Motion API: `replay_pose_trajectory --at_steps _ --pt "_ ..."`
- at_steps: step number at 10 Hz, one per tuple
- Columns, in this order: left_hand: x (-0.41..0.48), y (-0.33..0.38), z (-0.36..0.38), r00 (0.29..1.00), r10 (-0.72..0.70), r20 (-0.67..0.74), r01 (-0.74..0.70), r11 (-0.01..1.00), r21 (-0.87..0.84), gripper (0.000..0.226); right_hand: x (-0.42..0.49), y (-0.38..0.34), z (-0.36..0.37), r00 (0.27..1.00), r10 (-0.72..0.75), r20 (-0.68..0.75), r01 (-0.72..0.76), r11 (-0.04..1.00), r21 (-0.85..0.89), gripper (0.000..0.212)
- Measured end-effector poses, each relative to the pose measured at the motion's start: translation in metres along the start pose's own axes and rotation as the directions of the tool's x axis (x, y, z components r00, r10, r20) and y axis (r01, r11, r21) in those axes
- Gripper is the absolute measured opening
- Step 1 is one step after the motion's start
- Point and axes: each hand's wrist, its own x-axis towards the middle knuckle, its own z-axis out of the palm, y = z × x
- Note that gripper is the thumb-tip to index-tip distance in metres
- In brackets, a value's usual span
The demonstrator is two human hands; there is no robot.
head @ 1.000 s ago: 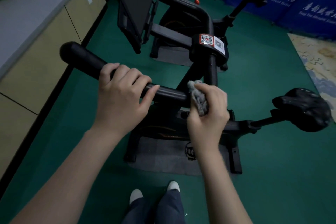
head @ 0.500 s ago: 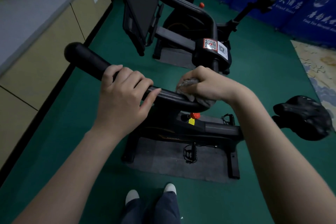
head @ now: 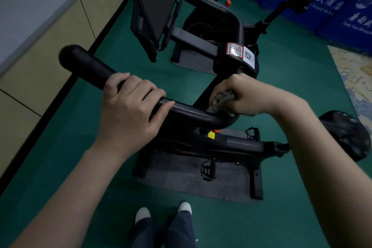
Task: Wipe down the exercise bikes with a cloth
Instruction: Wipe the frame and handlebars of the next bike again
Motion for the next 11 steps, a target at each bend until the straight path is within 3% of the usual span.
replay_pose_trajectory --at_steps 1,2,3,4,5,6,7,8,10,11 --pt "0.000 0.001 0.000 1.000 -0.008 0.004 0.008 1.000 0.004 0.031 -0.005 0.001 0.010 0.997 -0.032 -0.067 0.037 0.996 0.080 0.028" --pt "0.001 0.001 0.000 1.000 -0.010 0.006 0.010 1.000 0.009 0.031 -0.013 0.010 0.024 0.969 0.003 -0.246 0.033 0.989 0.145 0.028" --pt "0.001 0.002 0.000 1.000 -0.016 0.003 0.016 1.000 0.012 0.030 -0.025 0.017 0.058 0.730 0.062 -0.681 0.098 0.976 0.194 0.022" --pt "0.001 0.003 0.000 1.000 -0.020 0.002 0.020 1.000 0.020 0.031 -0.029 0.004 0.111 0.320 0.263 -0.910 0.134 0.939 0.318 0.017" --pt "0.001 0.004 0.000 1.000 -0.016 -0.004 0.016 1.000 0.026 0.030 -0.019 -0.019 0.142 0.083 0.540 -0.837 0.254 0.801 0.542 0.018" --pt "0.002 0.004 0.000 1.000 -0.011 -0.016 0.011 0.999 0.033 0.030 -0.008 -0.041 0.145 -0.037 0.751 -0.659 0.385 0.620 0.684 0.018" --pt "0.001 0.005 0.000 1.000 -0.010 -0.018 0.011 0.999 0.037 0.030 -0.003 -0.051 0.143 -0.065 0.879 -0.471 0.483 0.441 0.756 0.017" --pt "0.001 0.006 -0.001 1.000 -0.014 -0.014 0.014 0.999 0.043 0.030 -0.002 -0.055 0.145 -0.066 0.923 -0.380 0.496 0.361 0.790 0.016" --pt "0.001 0.007 0.000 0.999 -0.028 -0.014 0.029 0.998 0.054 0.030 -0.003 -0.074 0.165 0.122 0.957 -0.263 0.509 0.168 0.844 0.037" --pt "0.002 0.007 0.000 0.999 -0.032 -0.012 0.033 0.998 0.057 0.030 -0.004 -0.076 0.170 0.223 0.938 -0.266 0.484 0.130 0.865 0.034"
